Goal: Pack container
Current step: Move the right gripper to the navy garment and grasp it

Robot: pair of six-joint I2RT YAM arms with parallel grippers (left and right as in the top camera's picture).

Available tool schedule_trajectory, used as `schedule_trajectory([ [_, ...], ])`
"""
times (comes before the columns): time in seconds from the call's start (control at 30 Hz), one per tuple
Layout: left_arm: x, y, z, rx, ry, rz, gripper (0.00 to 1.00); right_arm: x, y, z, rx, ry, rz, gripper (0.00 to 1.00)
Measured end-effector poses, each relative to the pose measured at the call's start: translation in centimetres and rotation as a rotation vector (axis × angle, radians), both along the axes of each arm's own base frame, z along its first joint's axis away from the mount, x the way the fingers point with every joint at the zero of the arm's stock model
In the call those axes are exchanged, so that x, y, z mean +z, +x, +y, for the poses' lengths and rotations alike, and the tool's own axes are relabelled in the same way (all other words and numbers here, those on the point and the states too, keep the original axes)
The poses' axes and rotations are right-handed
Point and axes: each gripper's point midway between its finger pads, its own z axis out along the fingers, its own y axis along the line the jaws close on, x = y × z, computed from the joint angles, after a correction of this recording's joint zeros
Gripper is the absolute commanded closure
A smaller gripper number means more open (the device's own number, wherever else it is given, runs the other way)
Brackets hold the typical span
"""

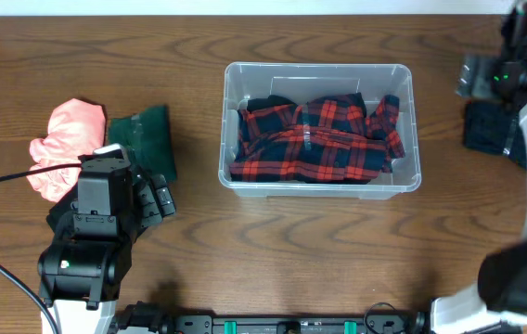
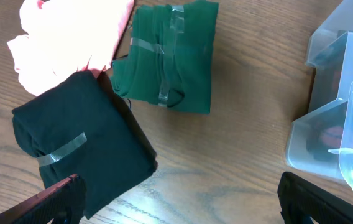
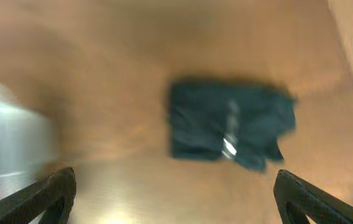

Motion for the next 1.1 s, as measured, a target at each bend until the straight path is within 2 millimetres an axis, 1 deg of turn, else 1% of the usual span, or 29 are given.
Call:
schedule_trajectory([
  [0.03,0.0,0.0,0.0,0.0,0.0,0.0,0.02,-3.3,-0.8,-2.3,-0.046,0.009,0.086,0.01],
  [0.07,0.0,0.0,0.0,0.0,0.0,0.0,0.02,-4.2,-1.0,-2.7,-0.056,0.013,0.107,0.01],
  [0.17,0.0,0.0,0.0,0.0,0.001,0.001,0.02,-9.8,-2.3,-5.9,-0.109,0.037,0.242,0.01],
  [0.27,0.0,0.0,0.0,0.001,0.002,0.002,0.02,-12.9,-2.6,-7.3,-0.109,0.041,0.303,0.01],
  [0.33,0.0,-0.1,0.0,0.001,0.002,0.003,0.02,-14.1,-2.1,-7.6,-0.089,0.034,0.315,0.01],
  [0.5,-0.1,-0.1,0.0,0.001,0.002,0.004,0.02,-15.8,-0.7,-8.2,-0.025,0.004,0.31,0.01],
  [0.63,-0.1,-0.1,0.0,0.001,0.002,0.004,0.02,-17.5,-0.4,-8.3,-0.002,0.006,0.329,0.01],
  [0.7,-0.1,-0.1,0.0,0.001,0.002,0.004,0.02,-19.0,-0.5,-8.1,0.008,0.021,0.354,0.01],
  [0.73,-0.1,-0.1,0.0,0.001,0.002,0.004,0.02,-19.2,-0.4,-8.0,0.012,0.027,0.356,0.03],
  [0.77,0.0,-0.1,0.0,0.001,0.002,0.004,0.02,-19.2,-0.3,-8.1,0.014,0.025,0.354,0.08],
  [0.8,-0.1,-0.1,0.0,0.001,0.002,0.004,0.02,-19.3,-0.2,-8.0,0.022,0.03,0.355,0.18],
  [0.93,-0.1,-0.1,0.0,0.001,0.002,0.004,0.02,-19.8,0.3,-7.5,0.035,0.05,0.349,0.83],
  [0.97,-0.1,-0.1,0.0,0.001,0.002,0.004,0.02,-19.9,0.3,-7.7,0.032,0.04,0.353,0.94],
  [1.0,-0.1,-0.1,0.0,0.001,0.002,0.004,0.02,-19.8,0.2,-7.9,0.025,0.027,0.357,0.99],
  [1.1,-0.1,-0.1,0.0,0.001,0.002,0.004,0.02,-19.6,0.1,-8.0,0.009,0.03,0.357,0.99],
])
